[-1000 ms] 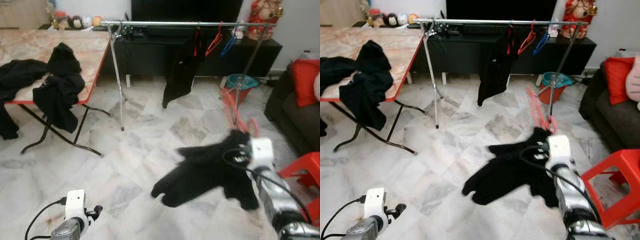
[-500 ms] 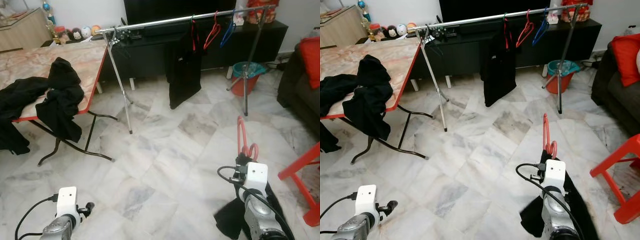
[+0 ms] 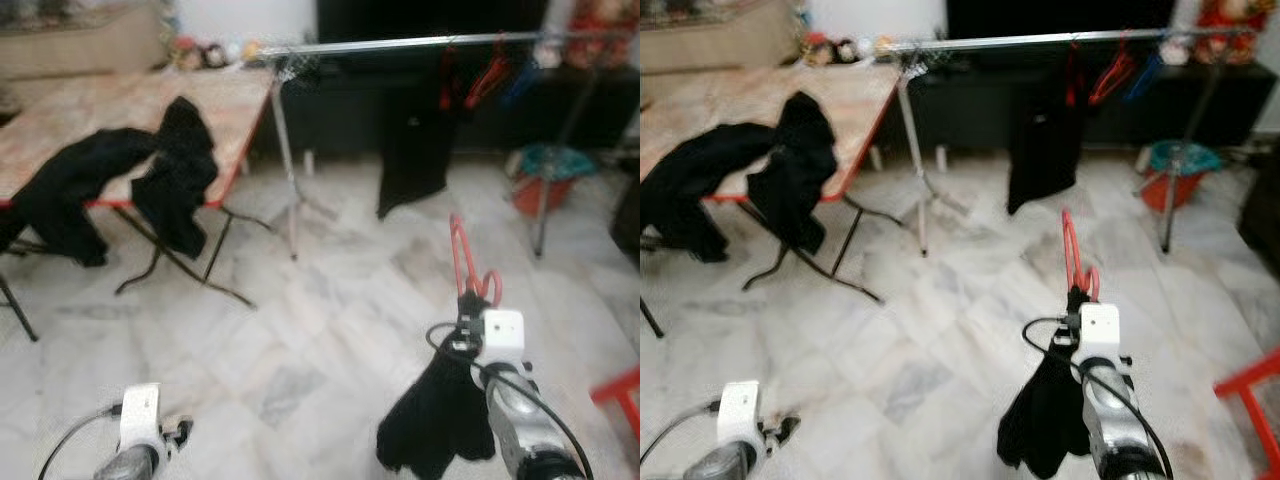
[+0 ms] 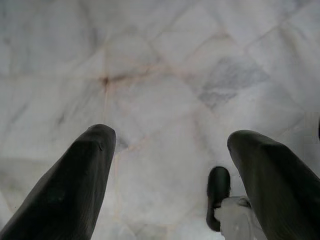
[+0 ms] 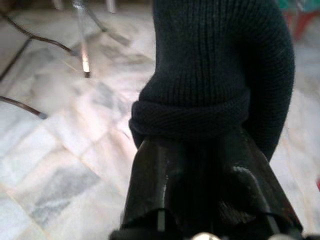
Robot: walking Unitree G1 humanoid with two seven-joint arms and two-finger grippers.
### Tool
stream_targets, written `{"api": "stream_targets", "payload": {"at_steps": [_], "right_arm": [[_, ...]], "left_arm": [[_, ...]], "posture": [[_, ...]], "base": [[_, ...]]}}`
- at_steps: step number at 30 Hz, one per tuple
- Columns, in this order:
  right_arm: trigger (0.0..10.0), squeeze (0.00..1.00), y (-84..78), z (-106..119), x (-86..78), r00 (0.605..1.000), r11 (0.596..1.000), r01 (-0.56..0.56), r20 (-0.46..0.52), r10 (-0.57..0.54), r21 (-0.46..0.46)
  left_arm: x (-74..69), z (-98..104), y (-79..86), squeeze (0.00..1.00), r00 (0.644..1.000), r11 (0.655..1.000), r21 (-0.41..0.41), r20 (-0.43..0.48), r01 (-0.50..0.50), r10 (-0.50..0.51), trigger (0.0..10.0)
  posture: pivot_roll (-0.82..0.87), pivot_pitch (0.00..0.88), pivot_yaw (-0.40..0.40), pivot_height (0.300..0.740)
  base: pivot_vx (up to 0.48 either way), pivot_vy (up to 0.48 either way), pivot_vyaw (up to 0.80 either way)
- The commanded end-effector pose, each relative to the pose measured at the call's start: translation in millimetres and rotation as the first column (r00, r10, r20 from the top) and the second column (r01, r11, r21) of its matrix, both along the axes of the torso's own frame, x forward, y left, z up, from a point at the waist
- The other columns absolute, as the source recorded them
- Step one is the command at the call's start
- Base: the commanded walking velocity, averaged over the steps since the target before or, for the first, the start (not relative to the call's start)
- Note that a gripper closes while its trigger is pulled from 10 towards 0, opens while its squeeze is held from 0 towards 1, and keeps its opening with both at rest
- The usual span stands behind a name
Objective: Hang hanger
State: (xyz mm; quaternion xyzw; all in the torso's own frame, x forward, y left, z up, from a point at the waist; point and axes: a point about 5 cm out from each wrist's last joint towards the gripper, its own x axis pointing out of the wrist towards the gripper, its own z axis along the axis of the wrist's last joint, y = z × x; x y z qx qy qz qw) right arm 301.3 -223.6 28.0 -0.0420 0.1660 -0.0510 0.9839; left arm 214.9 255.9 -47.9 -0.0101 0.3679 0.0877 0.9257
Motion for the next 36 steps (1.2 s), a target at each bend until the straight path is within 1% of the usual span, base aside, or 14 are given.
{"api": "stream_targets", "payload": {"at_steps": [1, 2, 8, 11, 16, 20, 25, 30, 36], "right_arm": [[10.0, 0.0, 5.0, 13.3, 10.2, 0.998, 1.0, -0.028, 0.05, 0.029, -0.008], [10.0, 0.0, 5.9, 14.7, 11.8, 0.998, 0.999, -0.033, 0.052, 0.033, -0.008], [10.0, 0.0, 6.0, 15.4, 12.4, 0.998, 0.999, -0.045, 0.044, 0.045, -0.01], [10.0, 0.0, 6.3, 15.7, 12.8, 0.997, 0.998, -0.065, 0.028, 0.066, -0.016], [10.0, 0.0, 3.0, 14.4, 12.6, 0.998, 0.997, -0.066, -0.015, 0.065, -0.034], [10.0, 0.0, 1.8, 14.3, 12.5, 0.997, 0.997, -0.069, -0.025, 0.068, -0.038], [10.0, 0.0, -0.1, 16.2, 14.0, 0.995, 0.995, -0.084, -0.055, 0.081, -0.051], [10.0, 0.0, 1.5, 19.2, 16.4, 0.993, 0.993, -0.105, -0.052, 0.103, -0.045], [10.0, 0.0, 3.1, 21.3, 19.3, 0.991, 0.991, -0.126, -0.059, 0.123, -0.044]], "left_arm": [[-4.1, -2.5, 0.7, 0.0, 1.0, 1.0, 0.013, -0.018, 0.009, -0.009, 10.0], [-5.1, -3.5, -0.4, 0.0, 0.999, 1.0, 0.018, -0.025, 0.024, -0.023, 10.0], [-5.9, -4.0, -0.4, 0.0, 0.999, 1.0, 0.018, -0.026, 0.024, -0.024, 10.0], [-6.2, -4.3, -1.1, 0.0, 0.999, 0.999, 0.022, -0.027, 0.028, -0.028, 10.0], [-6.8, -5.0, -1.9, 0.0, 0.999, 0.999, 0.025, -0.029, 0.031, -0.031, 10.0], [-7.8, -5.8, -2.4, 0.0, 0.999, 0.999, 0.025, -0.032, 0.03, -0.029, 10.0], [-12.2, -9.1, -4.9, 0.0, 0.999, 0.999, 0.02, -0.041, 0.029, -0.028, 10.0], [-15.2, -11.4, -7.1, 0.0, 0.999, 0.999, 0.015, -0.047, 0.029, -0.028, 10.0], [-14.1, -10.9, -7.5, 0.0, 0.999, 1.0, 0.014, -0.039, 0.019, -0.018, 10.0]], "posture": [[0.11, 0.0, 0.043, 0.732], [0.11, 0.0, 0.043, 0.732], [0.11, 0.0, 0.043, 0.732], [0.1, 0.0, 0.043, 0.732], [0.1, 0.0, 0.032, 0.732], [0.1, 0.0, 0.029, 0.732], [0.11, 0.0, 0.012, 0.732], [0.11, 0.0, 0.002, 0.732], [0.14, 0.0, -0.017, 0.732]], "base": [[0.0, 0.0, 0.8], [0.0, 0.0, 0.8], [0.0, 0.0, 0.8], [0.0, 0.0, 0.8], [0.0, 0.0, 0.8], [0.0, 0.0, 0.66], [0.0, 0.0, 0.62], [0.0, 0.0, 0.66], [0.0, 0.0, 0.79]]}}
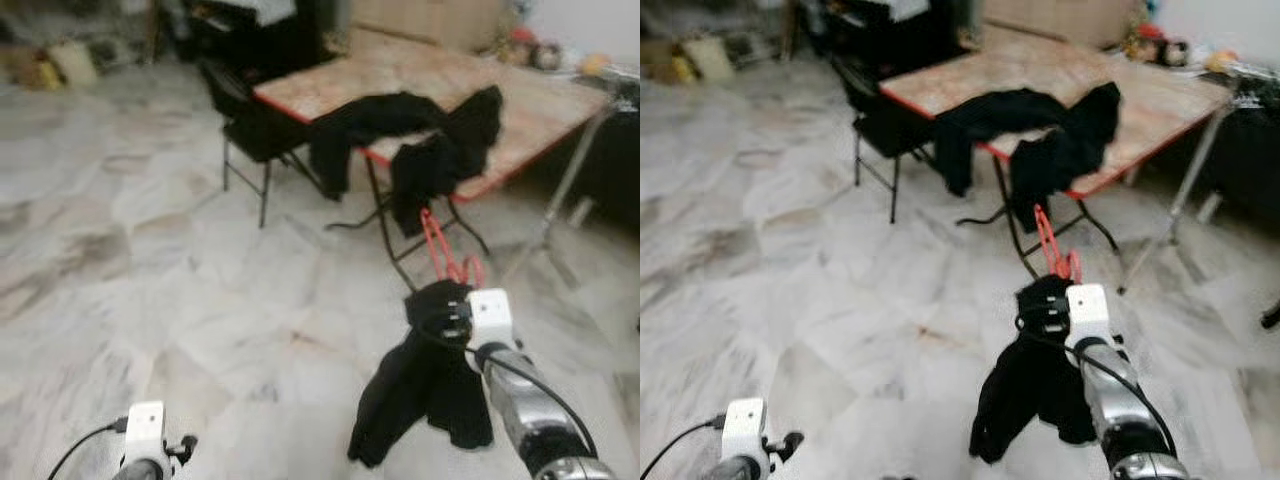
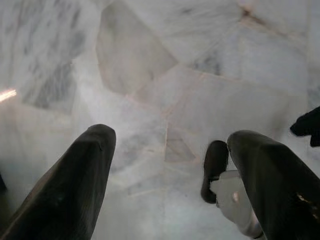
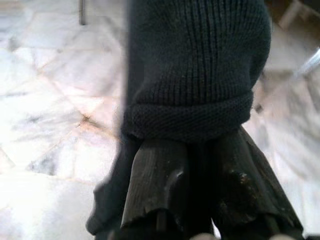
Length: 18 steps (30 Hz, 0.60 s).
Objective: Hang hanger
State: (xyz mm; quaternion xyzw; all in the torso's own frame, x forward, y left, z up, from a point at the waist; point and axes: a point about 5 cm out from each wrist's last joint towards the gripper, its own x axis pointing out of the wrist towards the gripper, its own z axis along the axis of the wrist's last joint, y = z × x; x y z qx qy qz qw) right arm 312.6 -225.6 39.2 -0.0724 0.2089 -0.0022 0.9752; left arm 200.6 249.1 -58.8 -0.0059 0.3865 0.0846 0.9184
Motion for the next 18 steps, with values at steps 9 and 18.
{"api": "stream_targets", "payload": {"at_steps": [9, 18], "right_arm": [[10.0, 0.0, 11.2, 13.2, 13.3, 0.998, 0.999, -0.05, 0.035, 0.05, 0.001], [10.0, 0.0, 6.8, 10.8, 11.1, 0.999, 0.999, -0.03, 0.029, 0.029, 0.017]], "left_arm": [[2.5, 3.1, 4.4, 0.0, 1.0, 1.0, 0.021, 0.014, 0.002, -0.002, 10.0], [5.0, 4.2, 3.0, 0.0, 1.0, 0.999, 0.027, 0.018, 0.021, -0.022, 10.0]], "posture": [[0.15, 0.0, -0.012, 0.732], [0.13, 0.0, 0.002, 0.732]], "base": [[0.0, 0.0, 0.8], [0.0, 0.0, 0.69]]}}
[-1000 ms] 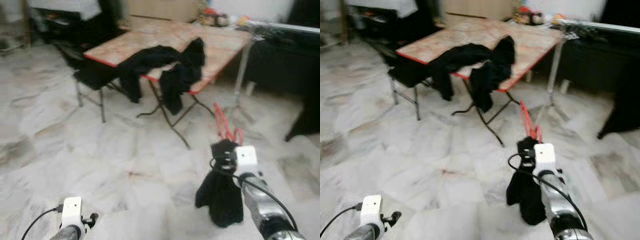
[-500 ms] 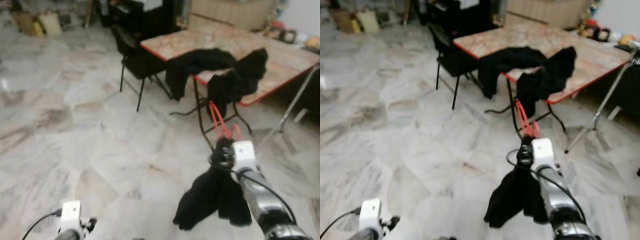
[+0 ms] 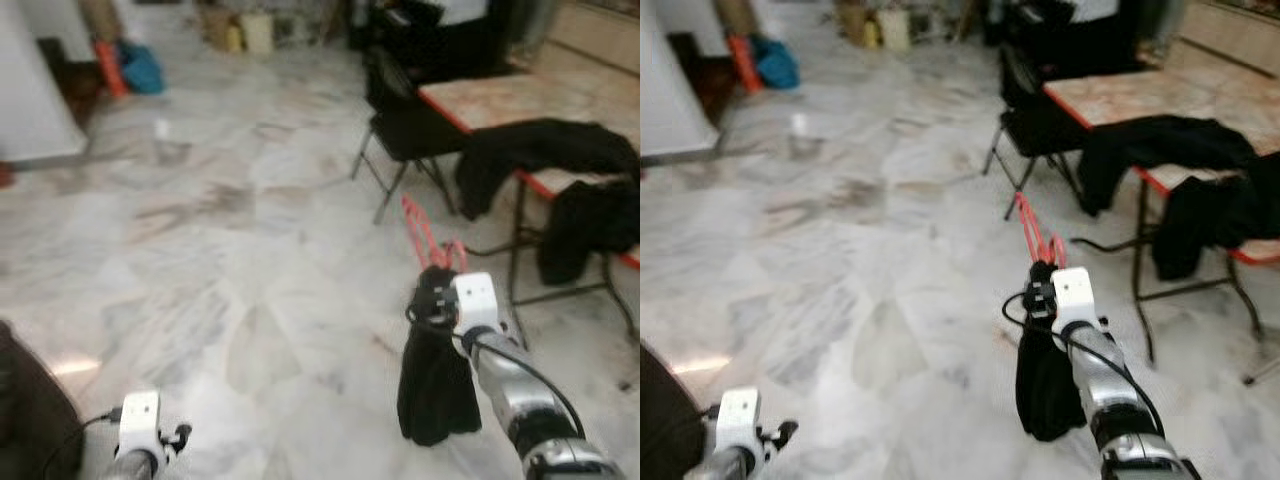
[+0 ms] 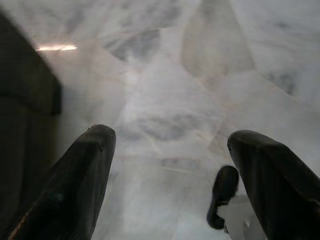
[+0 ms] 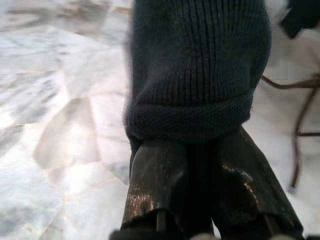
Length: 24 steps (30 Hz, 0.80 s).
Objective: Hang hanger
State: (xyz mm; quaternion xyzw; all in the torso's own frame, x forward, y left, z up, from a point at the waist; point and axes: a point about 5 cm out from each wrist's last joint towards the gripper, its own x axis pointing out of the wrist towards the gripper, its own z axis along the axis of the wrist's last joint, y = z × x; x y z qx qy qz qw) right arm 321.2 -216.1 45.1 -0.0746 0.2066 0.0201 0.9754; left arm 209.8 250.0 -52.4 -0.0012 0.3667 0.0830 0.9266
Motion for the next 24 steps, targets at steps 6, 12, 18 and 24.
{"api": "stream_targets", "payload": {"at_steps": [6, 12, 18, 24], "right_arm": [[10.0, 0.0, 0.8, 2.9, 1.1, 1.0, 0.999, -0.015, 0.02, 0.014, 0.034], [10.0, 0.0, -0.9, 6.6, 2.4, 0.998, 0.999, -0.04, 0.038, 0.04, 0.007], [10.0, 0.0, -1.4, 8.4, 4.2, 0.998, 0.999, -0.05, 0.039, 0.049, 0.017], [10.0, 0.0, 3.5, 8.1, 5.3, 0.997, 0.997, -0.075, 0.034, 0.074, 0.029]], "left_arm": [[0.3, 0.5, 2.4, 0.0, 1.0, 1.0, 0.019, -0.016, 0.022, -0.021, 10.0], [3.2, 1.7, 0.0, 0.0, 0.999, 0.999, 0.022, -0.007, 0.033, -0.033, 10.0], [2.5, 1.1, -1.1, 0.0, 0.999, 0.999, 0.024, -0.007, 0.039, -0.039, 10.0], [2.8, 1.4, -1.4, 0.0, 0.999, 0.999, 0.026, -0.004, 0.037, -0.037, 10.0]], "posture": [[0.14, 0.0, 0.003, 0.732], [0.14, 0.0, 0.003, 0.732], [0.14, 0.0, 0.0, 0.732], [0.15, 0.0, -0.01, 0.732]], "base": [[0.0, 0.0, 0.0], [0.0, 0.0, 0.13], [0.0, 0.0, 0.8], [0.0, 0.0, 0.53]]}}
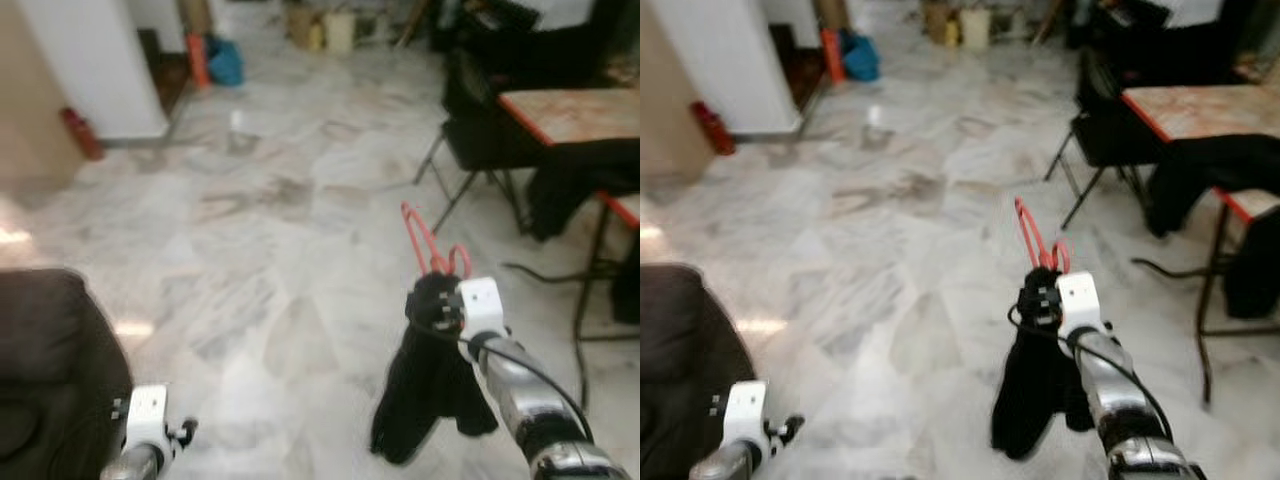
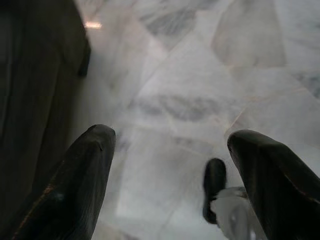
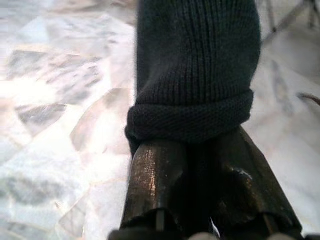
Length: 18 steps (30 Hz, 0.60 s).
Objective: Hang hanger
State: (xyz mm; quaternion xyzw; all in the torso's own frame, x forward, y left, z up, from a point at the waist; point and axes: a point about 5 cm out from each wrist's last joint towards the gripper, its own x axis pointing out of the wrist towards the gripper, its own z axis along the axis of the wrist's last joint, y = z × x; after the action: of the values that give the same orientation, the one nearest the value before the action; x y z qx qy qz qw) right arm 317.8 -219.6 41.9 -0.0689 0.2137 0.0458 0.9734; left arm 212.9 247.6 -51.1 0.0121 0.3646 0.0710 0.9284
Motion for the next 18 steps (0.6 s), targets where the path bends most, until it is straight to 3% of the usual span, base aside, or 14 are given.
{"api": "stream_targets", "payload": {"at_steps": [1, 8, 9, 11, 15, 16, 18], "right_arm": [[10.0, 0.0, 7.3, 11.3, 8.8, 0.998, 1.0, -0.029, 0.051, 0.029, 0.011], [10.0, 0.0, 15.9, 12.8, 11.0, 0.992, 0.993, -0.12, 0.032, 0.119, 0.022], [10.0, 0.0, 21.7, 13.4, 11.2, 0.976, 0.976, -0.219, 0.013, 0.219, -0.001], [10.0, 0.0, 26.2, 16.2, 12.3, 0.956, 0.956, -0.294, 0.01, 0.294, -0.004], [10.0, 0.0, 35.2, 31.0, 20.0, 0.878, 0.875, -0.477, -0.004, 0.478, -0.08], [10.0, 0.0, 38.7, 36.8, 22.7, 0.828, 0.819, -0.559, -0.031, 0.56, -0.129], [10.0, 0.0, 40.3, 39.7, 23.6, 0.797, 0.784, -0.601, -0.048, 0.601, -0.157]], "left_arm": [[-0.2, 0.0, 1.0, 0.0, 1.0, 1.0, 0.01, -0.005, 0.005, -0.005, 10.0], [8.1, 5.4, -2.1, 0.0, 0.998, 0.998, 0.029, 0.028, 0.052, -0.053, 10.0], [16.0, 11.0, -4.3, 0.0, 0.993, 0.994, 0.048, 0.056, 0.099, -0.102, 10.0], [21.7, 15.4, -5.5, 0.0, 0.988, 0.99, 0.055, 0.075, 0.13, -0.134, 10.0], [32.5, 23.8, -10.3, 0.0, 0.971, 0.977, 0.028, 0.112, 0.21, -0.212, 10.0], [35.6, 26.4, -12.6, 0.0, 0.961, 0.968, 0.02, 0.121, 0.249, -0.249, 10.0], [37.6, 28.2, -14.3, 0.0, 0.953, 0.961, 0.009, 0.127, 0.276, -0.275, 10.0]], "posture": [[0.15, 0.0, -0.01, 0.732], [0.15, 0.0, -0.017, 0.732], [0.16, 0.0, -0.025, 0.732], [0.16, 0.0, -0.028, 0.732], [0.16, 0.0, -0.034, 0.732], [0.16, 0.0, -0.038, 0.732], [0.16, 0.0, -0.041, 0.732]], "base": [[0.0, 0.0, 0.0], [0.0, 0.0, 0.0], [0.0, 0.0, 0.0], [0.0, 0.0, 0.0], [0.0, 0.0, 0.0], [0.0, 0.0, 0.0], [0.0, 0.0, 0.0]]}}
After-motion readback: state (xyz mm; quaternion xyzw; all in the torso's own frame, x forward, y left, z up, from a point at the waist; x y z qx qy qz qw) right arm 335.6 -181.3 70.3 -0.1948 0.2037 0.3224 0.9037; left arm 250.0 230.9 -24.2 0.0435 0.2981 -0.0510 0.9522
